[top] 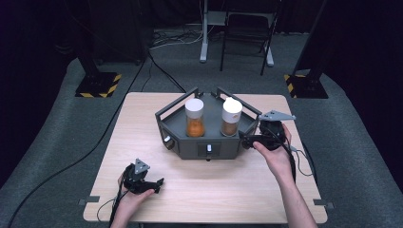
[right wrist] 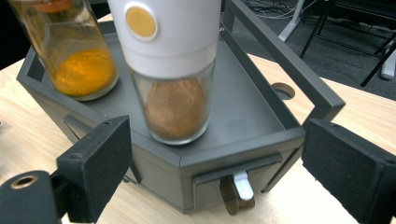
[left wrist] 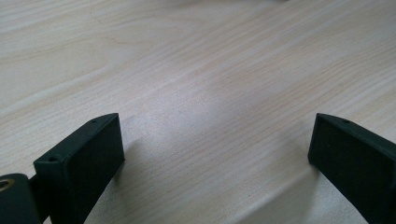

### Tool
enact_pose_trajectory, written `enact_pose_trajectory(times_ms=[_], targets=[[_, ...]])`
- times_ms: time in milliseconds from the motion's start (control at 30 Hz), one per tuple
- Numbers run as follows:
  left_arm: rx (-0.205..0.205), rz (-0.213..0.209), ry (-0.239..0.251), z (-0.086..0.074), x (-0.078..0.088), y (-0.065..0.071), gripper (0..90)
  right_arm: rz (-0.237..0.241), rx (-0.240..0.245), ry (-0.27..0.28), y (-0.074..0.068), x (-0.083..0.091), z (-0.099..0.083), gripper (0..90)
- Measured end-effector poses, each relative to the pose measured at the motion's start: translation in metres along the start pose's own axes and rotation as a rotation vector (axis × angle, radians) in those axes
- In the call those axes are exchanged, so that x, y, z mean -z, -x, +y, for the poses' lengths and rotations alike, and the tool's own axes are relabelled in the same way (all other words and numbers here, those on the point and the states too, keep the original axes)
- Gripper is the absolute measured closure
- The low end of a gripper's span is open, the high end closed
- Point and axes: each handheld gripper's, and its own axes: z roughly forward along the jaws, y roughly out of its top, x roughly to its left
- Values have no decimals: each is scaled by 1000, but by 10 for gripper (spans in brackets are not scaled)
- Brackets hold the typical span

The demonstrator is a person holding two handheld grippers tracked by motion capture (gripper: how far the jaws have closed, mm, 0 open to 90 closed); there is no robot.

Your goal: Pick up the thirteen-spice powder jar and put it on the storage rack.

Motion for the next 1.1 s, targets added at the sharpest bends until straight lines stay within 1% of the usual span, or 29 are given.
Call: enact_pose_trajectory(times_ms=[300,400,600,733,767,800,900,1000,1100], targets=[[0,0,0,0,0,0,34,-4,-15,8,4,5,-24,73],[0,0,0,0,0,0,34,-6,-33,8,7,6,-33,73],[0,0,0,0,0,0,34,-11,-60,-8,11,4,-52,73],[1,2,0,0,0,1,34,-31,-56,-26,11,2,-62,73],[1,2,0,0,0,1,34,-31,-56,-26,11,2,-62,73],[1,2,0,0,0,1,34,-37,-55,-32,11,2,-67,73],[1,2,0,0,0,1,34,-37,-65,-33,12,2,-77,73],[1,2,0,0,0,1,34,-43,-65,-44,13,1,-87,73],[1,2,0,0,0,1,34,-39,-73,-46,15,2,-96,73]])
